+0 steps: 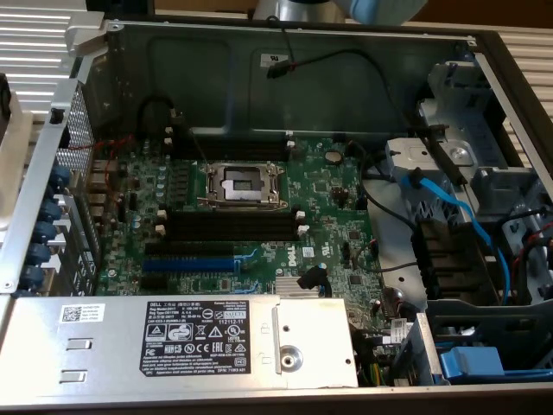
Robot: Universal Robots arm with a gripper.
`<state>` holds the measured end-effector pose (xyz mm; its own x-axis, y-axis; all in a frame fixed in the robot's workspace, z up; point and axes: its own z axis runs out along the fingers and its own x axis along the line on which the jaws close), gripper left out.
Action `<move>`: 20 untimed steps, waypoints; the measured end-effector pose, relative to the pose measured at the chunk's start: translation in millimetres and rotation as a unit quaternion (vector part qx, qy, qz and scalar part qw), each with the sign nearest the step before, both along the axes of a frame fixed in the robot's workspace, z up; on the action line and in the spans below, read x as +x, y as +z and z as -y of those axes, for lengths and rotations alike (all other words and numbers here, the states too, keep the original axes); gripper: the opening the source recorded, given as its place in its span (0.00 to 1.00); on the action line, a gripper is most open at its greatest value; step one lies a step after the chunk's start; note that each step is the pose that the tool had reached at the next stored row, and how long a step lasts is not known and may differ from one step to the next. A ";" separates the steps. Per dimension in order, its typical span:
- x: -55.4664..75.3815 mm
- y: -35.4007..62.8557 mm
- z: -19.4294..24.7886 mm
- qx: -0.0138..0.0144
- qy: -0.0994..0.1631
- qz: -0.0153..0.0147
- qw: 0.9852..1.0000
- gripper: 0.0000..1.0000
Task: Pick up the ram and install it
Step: 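Pick up the ram and move it above insertion slot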
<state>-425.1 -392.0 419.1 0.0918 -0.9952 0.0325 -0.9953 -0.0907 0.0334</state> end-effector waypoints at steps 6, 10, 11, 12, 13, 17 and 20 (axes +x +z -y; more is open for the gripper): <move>15.1 -0.1 0.6 0.000 -0.001 0.000 1.000 0.12; 33.5 0.5 1.6 0.001 -0.001 0.000 1.000 0.12; 38.1 0.7 1.9 0.001 -0.001 0.000 1.000 0.12; 42.7 0.8 2.2 0.002 -0.001 0.000 1.000 0.12; 47.3 1.0 2.5 0.002 -0.001 0.000 1.000 0.12; 70.0 2.9 3.9 0.003 -0.001 0.000 1.000 0.12; 88.0 5.5 4.6 0.003 -0.001 0.000 1.000 0.12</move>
